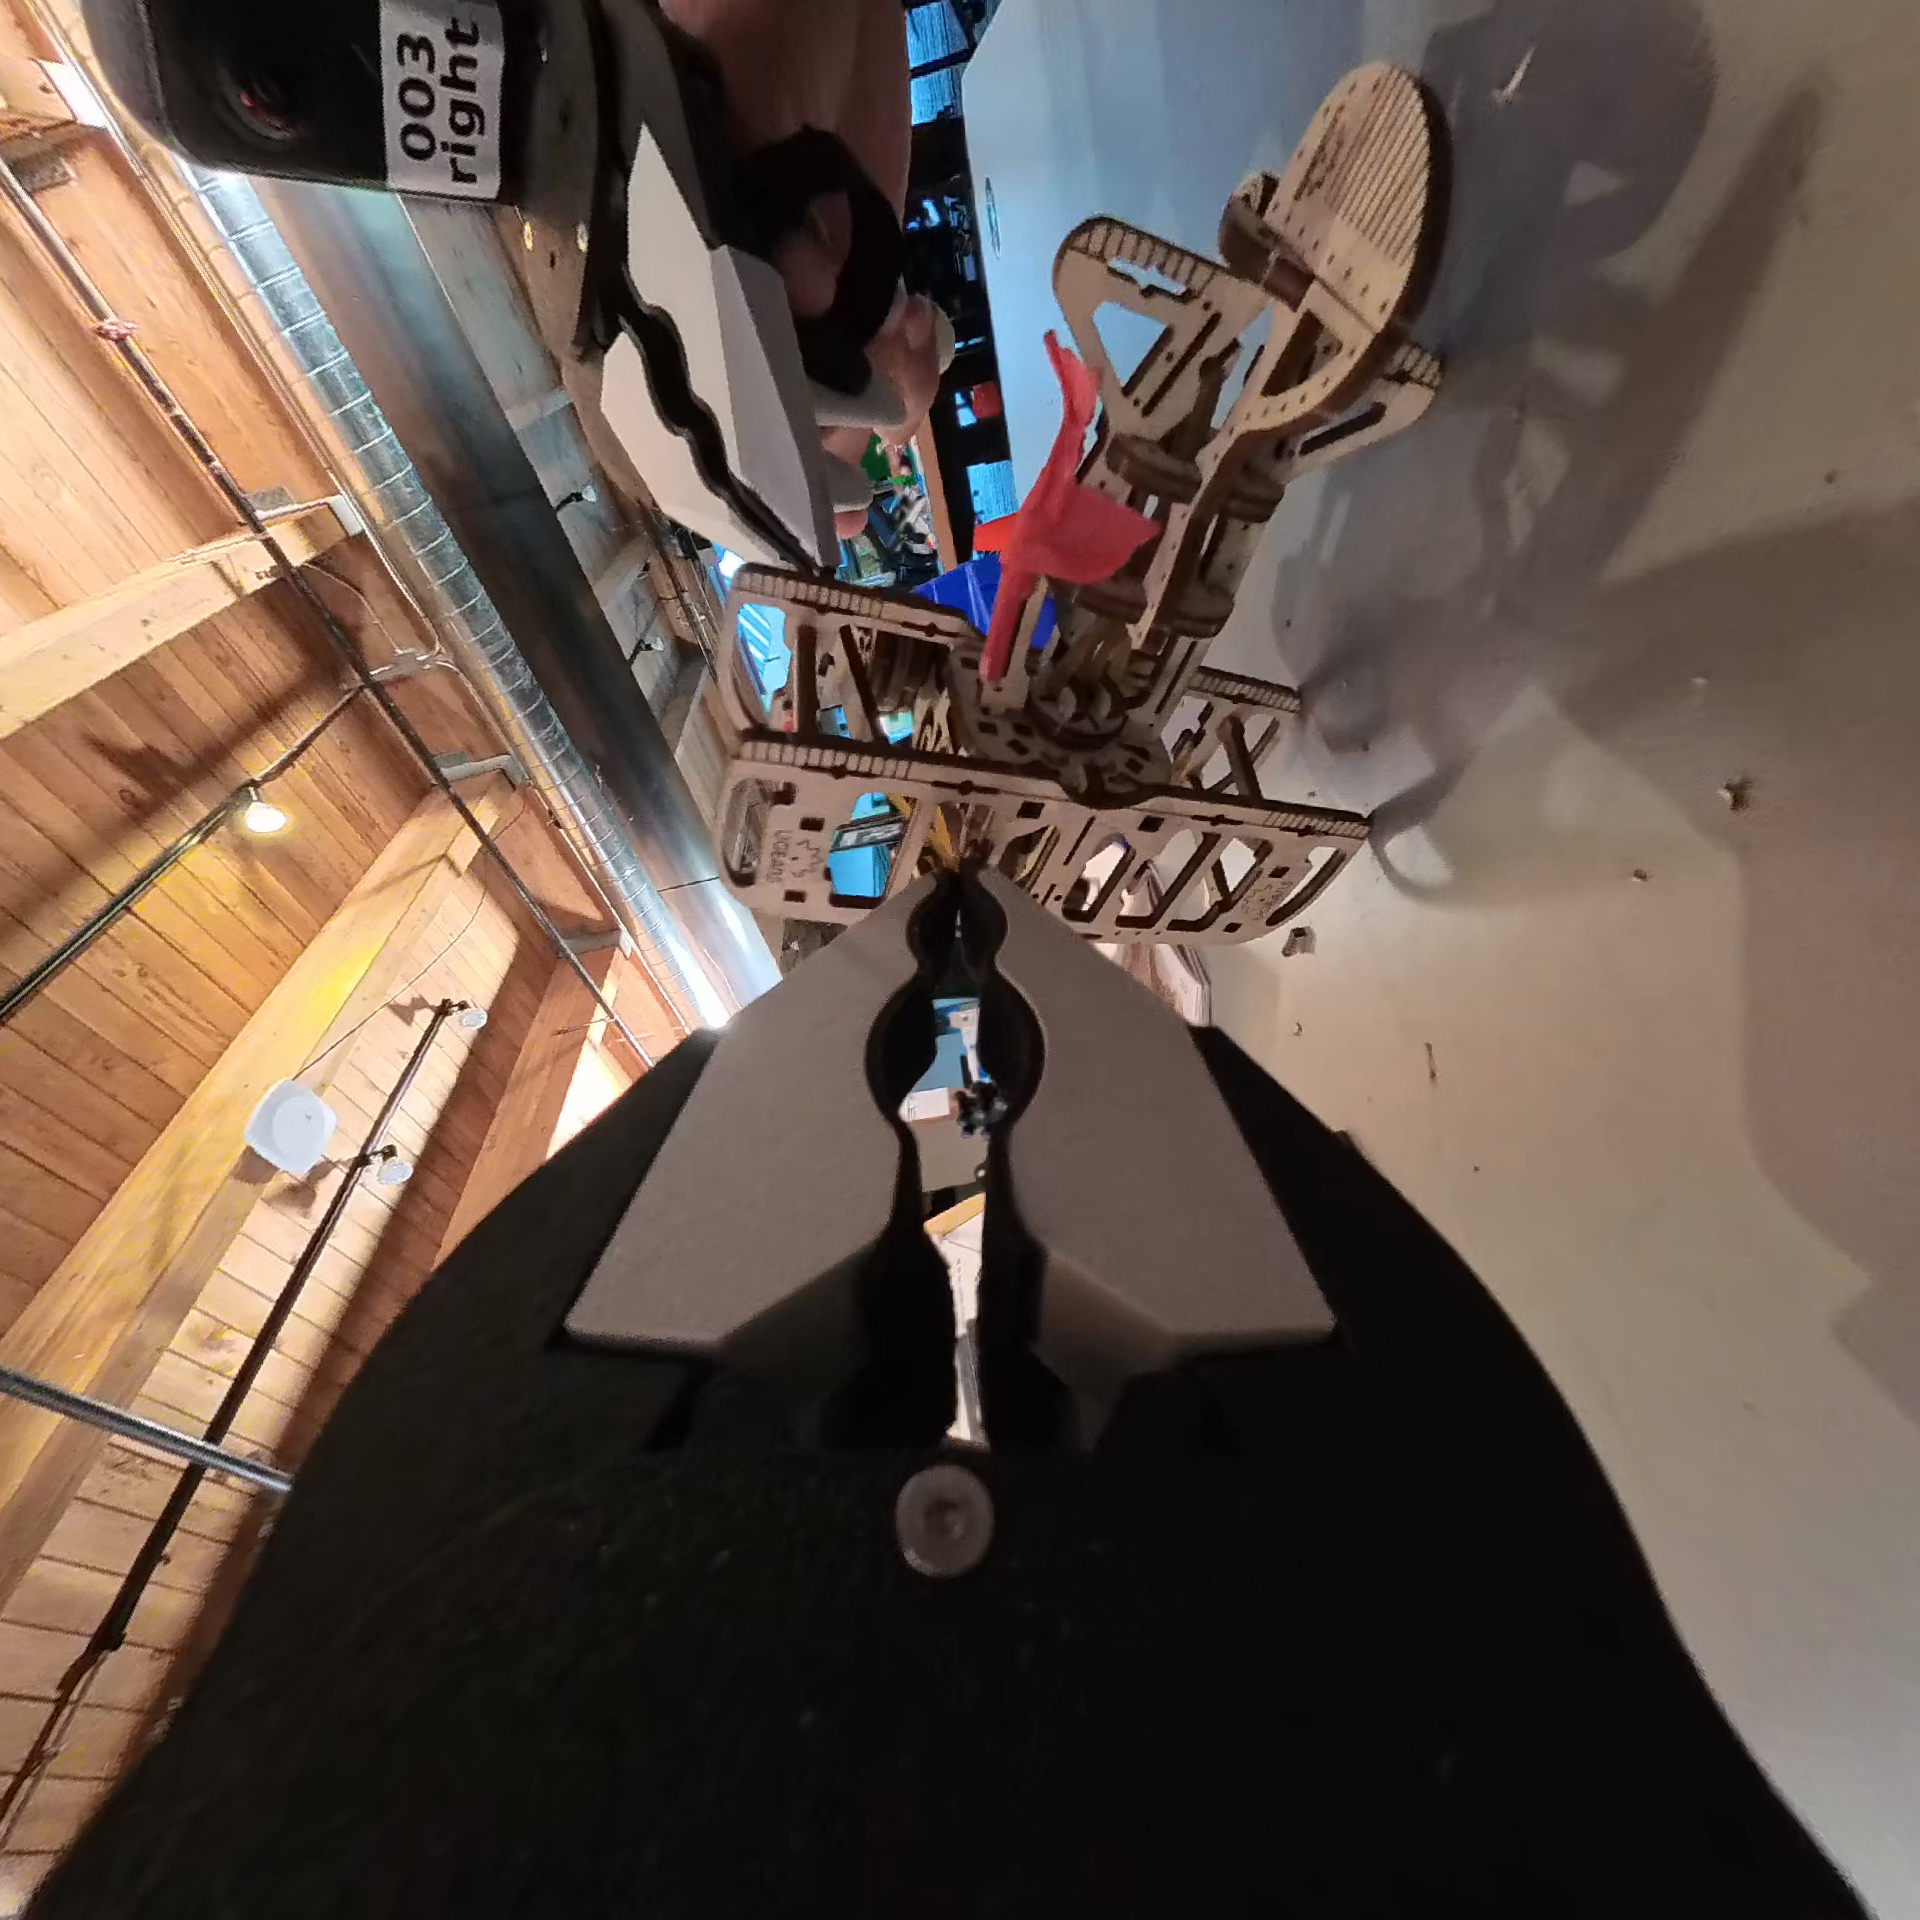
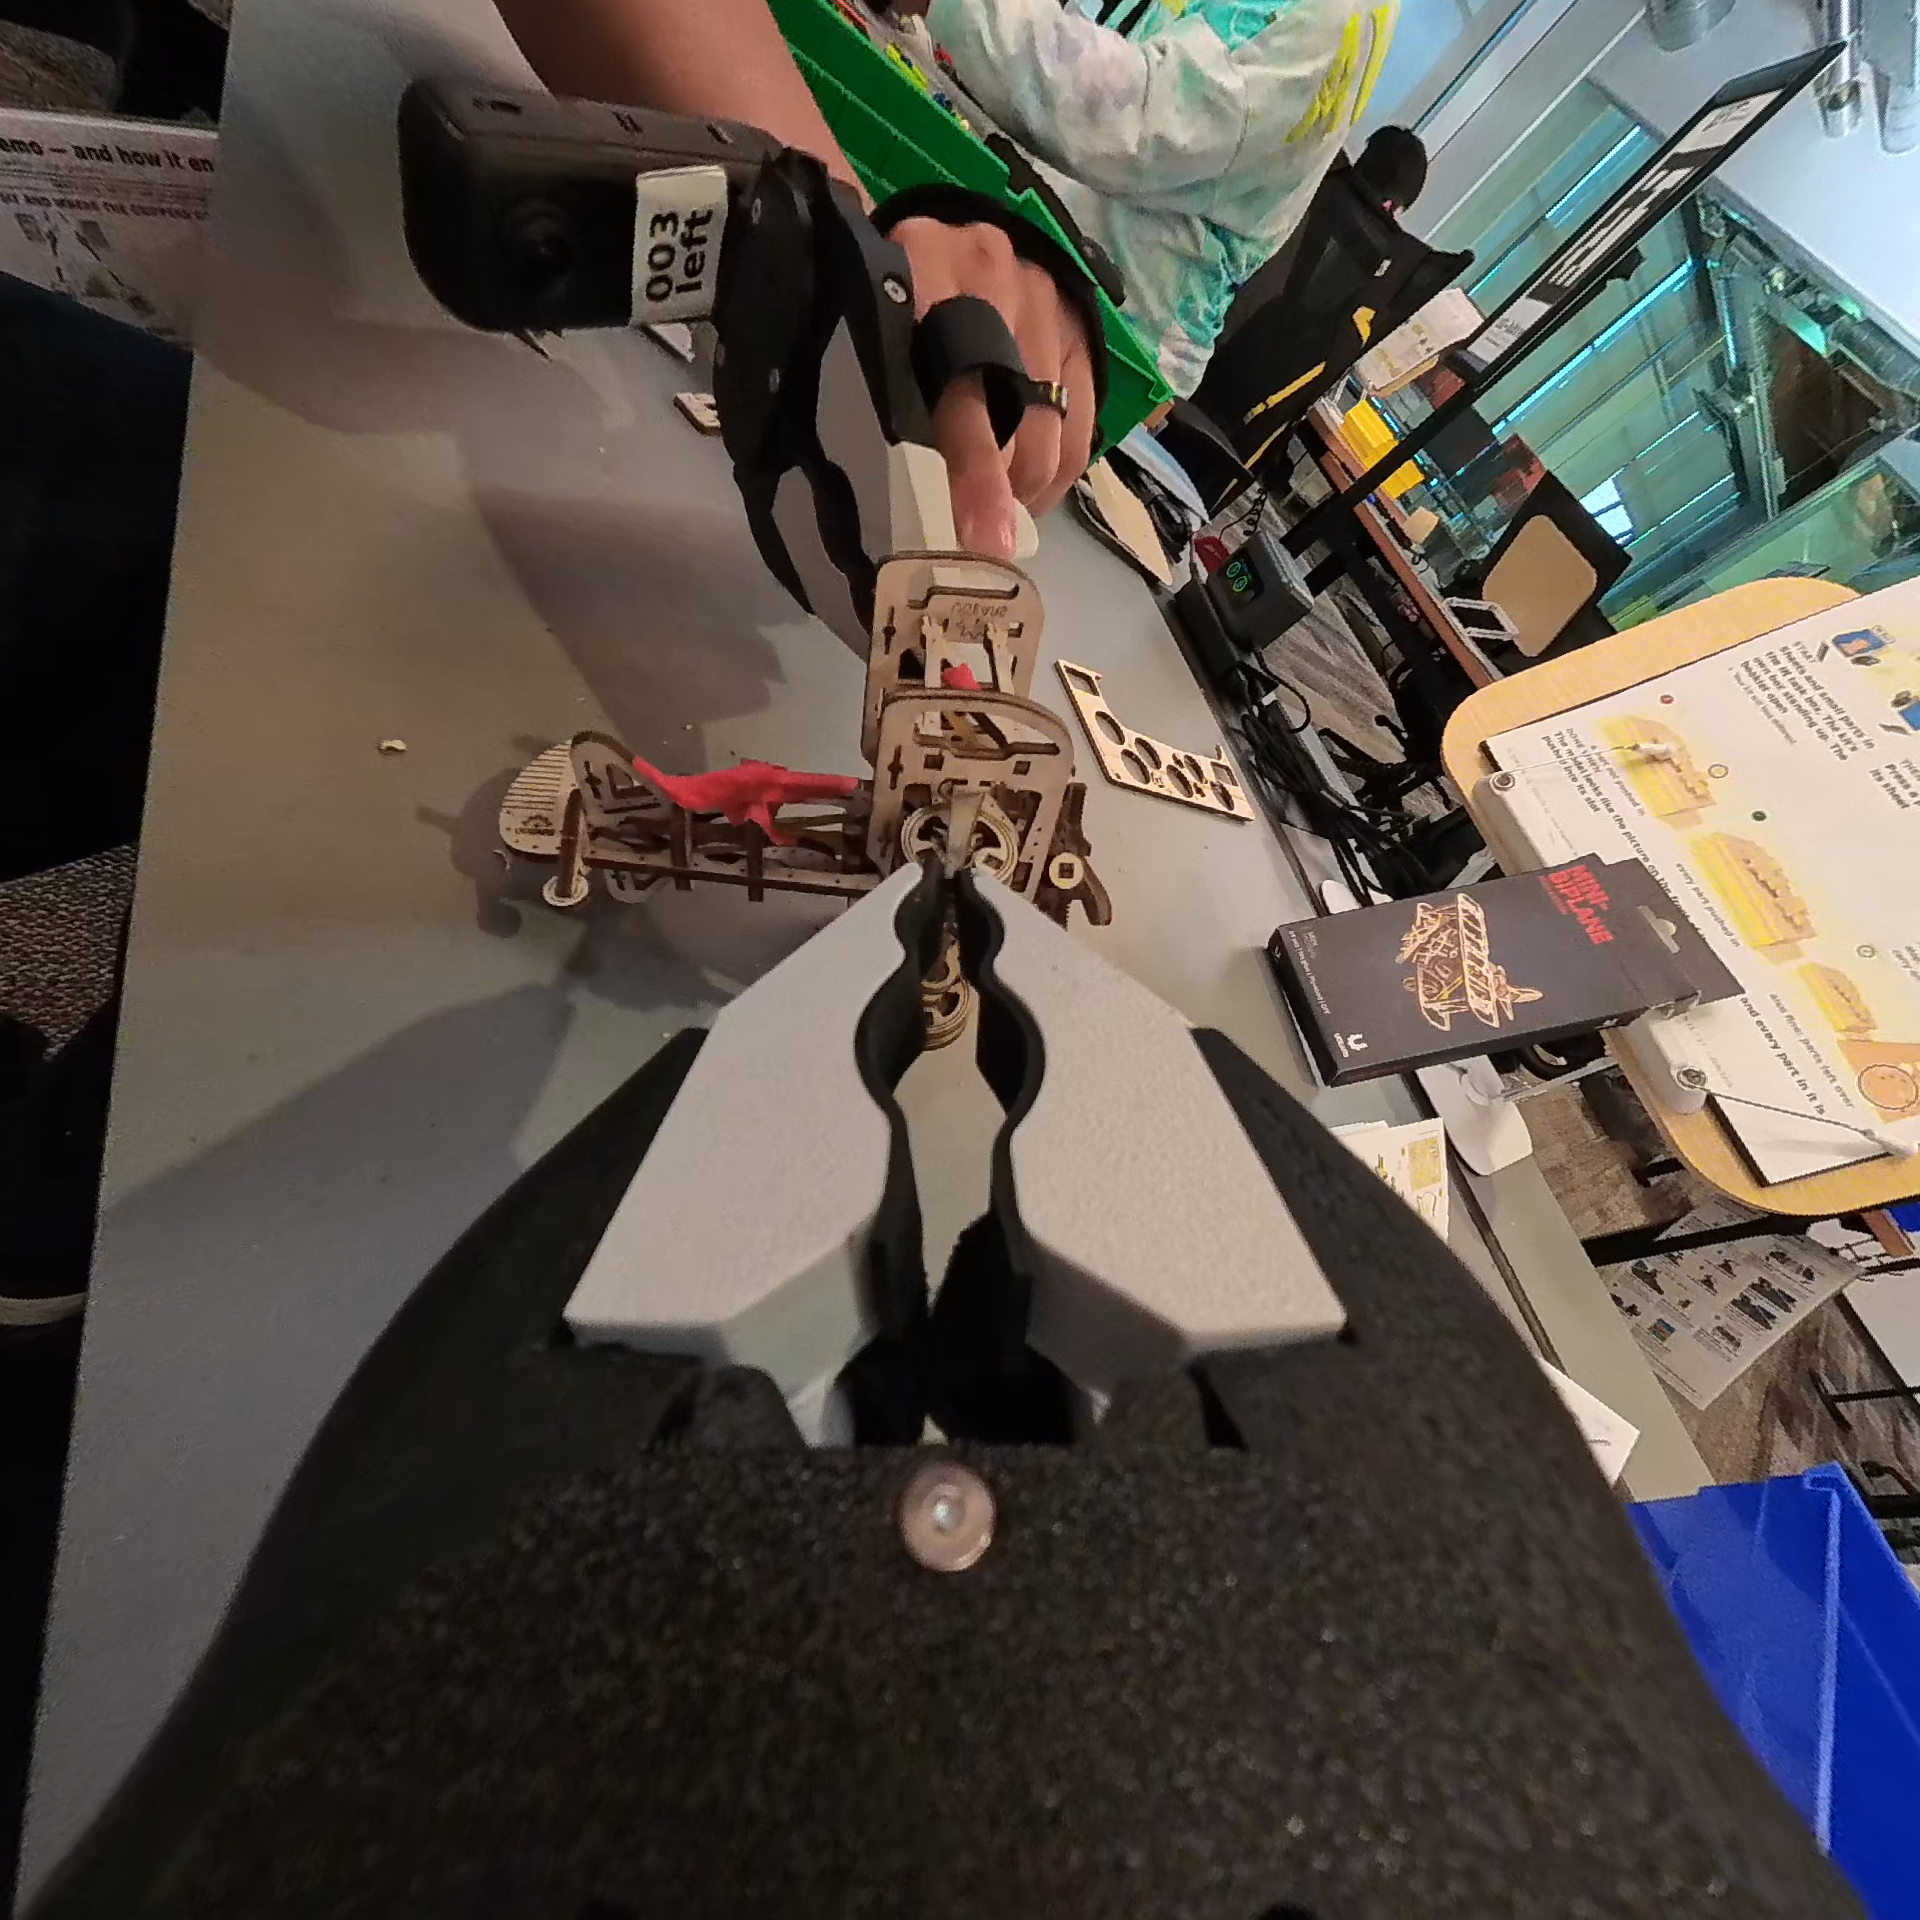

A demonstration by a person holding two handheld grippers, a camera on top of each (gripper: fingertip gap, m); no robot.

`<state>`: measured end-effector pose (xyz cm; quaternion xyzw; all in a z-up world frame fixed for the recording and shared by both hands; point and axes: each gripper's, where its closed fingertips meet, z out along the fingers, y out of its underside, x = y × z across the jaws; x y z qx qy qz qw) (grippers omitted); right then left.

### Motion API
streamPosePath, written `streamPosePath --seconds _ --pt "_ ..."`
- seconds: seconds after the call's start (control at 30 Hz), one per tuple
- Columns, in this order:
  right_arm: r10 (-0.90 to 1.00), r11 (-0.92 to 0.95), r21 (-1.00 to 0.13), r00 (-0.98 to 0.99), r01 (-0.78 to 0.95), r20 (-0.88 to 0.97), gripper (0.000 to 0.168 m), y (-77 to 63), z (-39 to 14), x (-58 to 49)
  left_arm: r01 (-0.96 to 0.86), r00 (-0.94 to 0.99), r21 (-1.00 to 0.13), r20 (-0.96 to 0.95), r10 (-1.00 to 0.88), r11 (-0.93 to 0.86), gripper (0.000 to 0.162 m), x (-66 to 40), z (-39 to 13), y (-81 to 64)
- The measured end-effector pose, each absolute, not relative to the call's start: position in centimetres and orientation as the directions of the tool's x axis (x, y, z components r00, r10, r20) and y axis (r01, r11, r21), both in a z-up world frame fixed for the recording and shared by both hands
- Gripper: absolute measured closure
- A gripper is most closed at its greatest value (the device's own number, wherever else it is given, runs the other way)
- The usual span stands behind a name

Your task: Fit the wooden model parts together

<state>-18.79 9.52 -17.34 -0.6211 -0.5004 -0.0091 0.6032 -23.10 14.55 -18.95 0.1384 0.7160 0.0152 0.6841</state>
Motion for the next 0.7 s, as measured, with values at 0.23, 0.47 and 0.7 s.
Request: streamPosePath --seconds 0.23,0.47,0.7 --pt "0.616 0.223 -0.741 0.497 0.634 0.611 0.168 9.5 -17.5 -18.8 0.185 -0.056 0.194 -0.977 0.207 0.964 0.162 -23.2 -19.6 14.6" --pt "0.614 0.216 -0.735 0.496 0.642 0.614 0.168 9.5 -17.6 -18.7 0.193 -0.050 0.193 -0.977 0.206 0.962 0.162 -23.1 -19.7 14.3" --pt "0.616 0.212 -0.734 0.495 0.645 0.613 0.168 9.6 -17.7 -18.8 0.206 -0.043 0.178 -0.981 0.190 0.962 0.162 -23.2 -20.1 13.9"
